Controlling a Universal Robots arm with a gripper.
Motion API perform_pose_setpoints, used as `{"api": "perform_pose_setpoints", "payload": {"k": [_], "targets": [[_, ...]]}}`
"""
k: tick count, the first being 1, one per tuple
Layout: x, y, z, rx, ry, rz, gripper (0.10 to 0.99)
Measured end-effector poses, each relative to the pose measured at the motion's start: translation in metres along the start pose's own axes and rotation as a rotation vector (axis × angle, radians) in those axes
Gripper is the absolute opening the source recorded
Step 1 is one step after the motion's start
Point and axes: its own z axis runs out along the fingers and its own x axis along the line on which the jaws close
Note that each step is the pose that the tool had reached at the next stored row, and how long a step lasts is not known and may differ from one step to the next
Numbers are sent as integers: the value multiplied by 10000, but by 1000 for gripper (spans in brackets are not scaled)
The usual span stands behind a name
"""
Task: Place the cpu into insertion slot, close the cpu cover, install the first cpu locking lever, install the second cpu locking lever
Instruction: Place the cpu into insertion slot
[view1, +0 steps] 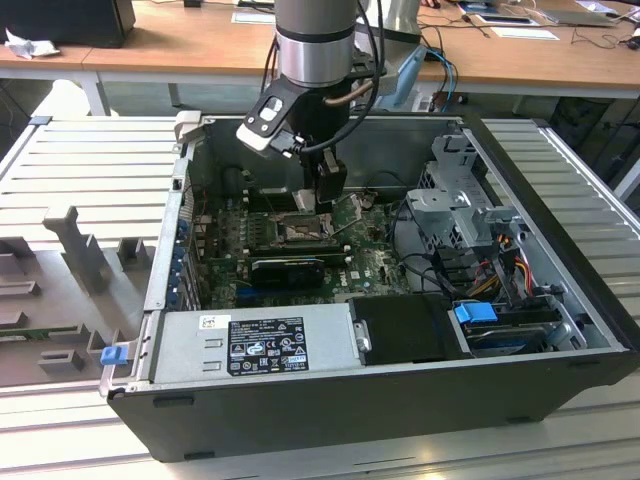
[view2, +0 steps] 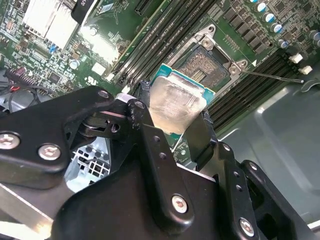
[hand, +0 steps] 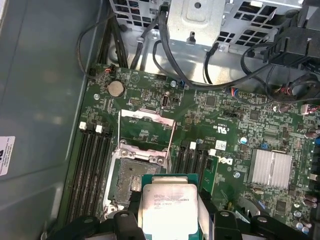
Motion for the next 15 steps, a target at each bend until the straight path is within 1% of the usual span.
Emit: {"api": "perform_pose_setpoints", "payload": {"k": [3, 15], "targets": [[-1, -5, 54, 1, -4, 40, 529], [-2, -16, 156, 1, -11, 123, 529]]}}
